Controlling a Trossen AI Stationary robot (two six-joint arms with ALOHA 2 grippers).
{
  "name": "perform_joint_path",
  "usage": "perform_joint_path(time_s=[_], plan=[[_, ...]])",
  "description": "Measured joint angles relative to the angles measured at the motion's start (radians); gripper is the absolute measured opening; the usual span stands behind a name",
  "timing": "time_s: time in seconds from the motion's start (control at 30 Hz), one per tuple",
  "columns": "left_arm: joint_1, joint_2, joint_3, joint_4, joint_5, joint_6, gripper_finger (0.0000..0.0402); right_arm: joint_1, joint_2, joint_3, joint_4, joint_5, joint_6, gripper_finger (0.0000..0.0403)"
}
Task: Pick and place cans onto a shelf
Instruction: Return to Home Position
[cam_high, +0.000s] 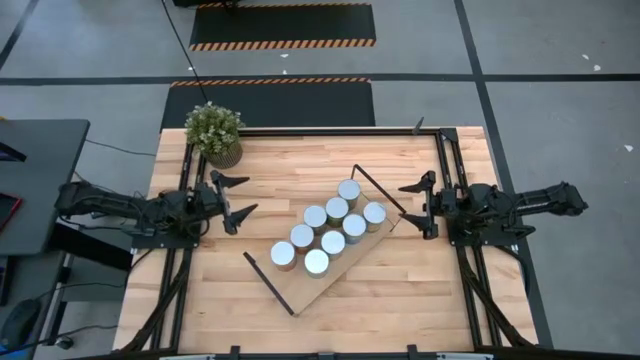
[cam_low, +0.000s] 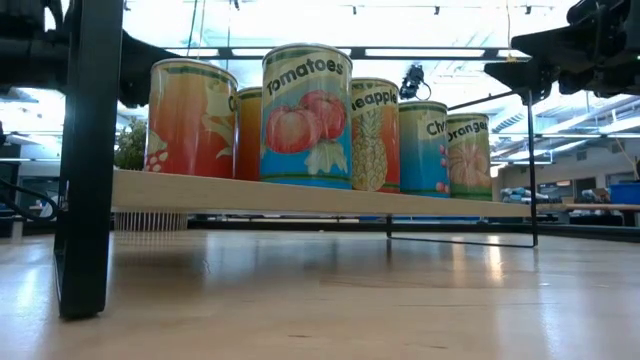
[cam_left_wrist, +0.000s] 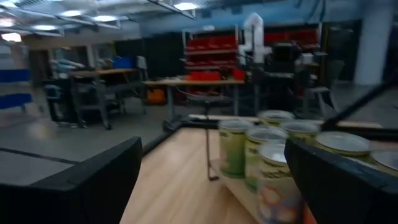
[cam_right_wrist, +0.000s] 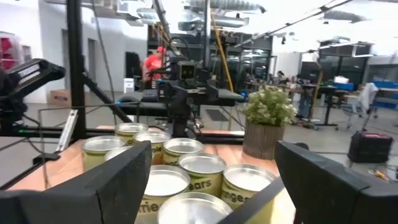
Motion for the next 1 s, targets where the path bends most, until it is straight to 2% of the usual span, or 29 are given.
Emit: perform_joint_path(time_s=[0.27, 1.0], plan=[[0.015, -0.021, -0.012, -0.056, -0.019, 0.070, 0.0400, -0.014, 0.000, 0.000, -0.012, 0.158, 0.038, 0.0347], [0.015, -0.021, -0.013, -0.068, -0.019, 0.054, 0.0400, -0.013, 0.000, 0.000, -0.013, 0.161, 0.038, 0.0347]])
